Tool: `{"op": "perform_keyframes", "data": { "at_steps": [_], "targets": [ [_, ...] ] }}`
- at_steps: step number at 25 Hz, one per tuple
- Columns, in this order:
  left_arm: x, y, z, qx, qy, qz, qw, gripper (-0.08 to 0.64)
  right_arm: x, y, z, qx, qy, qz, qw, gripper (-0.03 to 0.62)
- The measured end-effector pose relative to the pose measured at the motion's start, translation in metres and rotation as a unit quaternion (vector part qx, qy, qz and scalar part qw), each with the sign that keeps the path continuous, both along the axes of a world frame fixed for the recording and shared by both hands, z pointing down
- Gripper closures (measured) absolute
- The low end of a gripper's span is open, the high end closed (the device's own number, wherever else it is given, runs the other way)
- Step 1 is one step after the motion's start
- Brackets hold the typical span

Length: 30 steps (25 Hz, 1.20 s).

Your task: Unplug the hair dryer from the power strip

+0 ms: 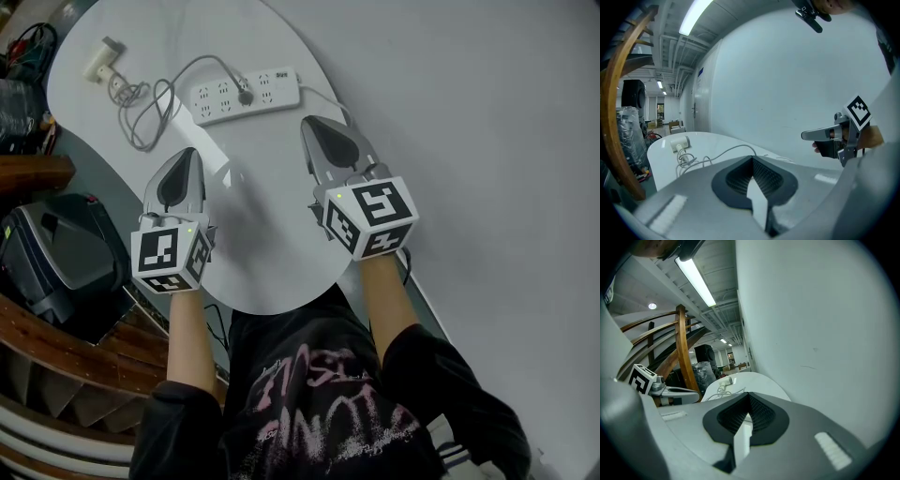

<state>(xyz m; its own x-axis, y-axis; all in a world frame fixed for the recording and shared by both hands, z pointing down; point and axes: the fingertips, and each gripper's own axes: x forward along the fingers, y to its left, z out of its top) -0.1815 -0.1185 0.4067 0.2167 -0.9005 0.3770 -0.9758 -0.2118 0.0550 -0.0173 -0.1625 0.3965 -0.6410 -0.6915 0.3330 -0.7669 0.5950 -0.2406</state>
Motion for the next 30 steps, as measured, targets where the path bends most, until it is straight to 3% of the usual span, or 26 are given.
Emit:
{"op": "perform_keyframes", "data": {
  "at_steps": [20, 30],
  "targets": [
    [-0.007, -0.004, 0.013, -0.016, 0.005, 0.004, 0.9999, 0.558, -0.023, -0.033, 0.024, -0.003, 0.031, -0.024, 0.999, 0.537],
    [-0.012, -0.01, 0.02, -0.023, 0.009, 0.003, 0.9997, 0.558, -0.036, -0.051, 0.051, -0.017, 0.069, -0.032, 0.997, 0.514]
  ]
}}
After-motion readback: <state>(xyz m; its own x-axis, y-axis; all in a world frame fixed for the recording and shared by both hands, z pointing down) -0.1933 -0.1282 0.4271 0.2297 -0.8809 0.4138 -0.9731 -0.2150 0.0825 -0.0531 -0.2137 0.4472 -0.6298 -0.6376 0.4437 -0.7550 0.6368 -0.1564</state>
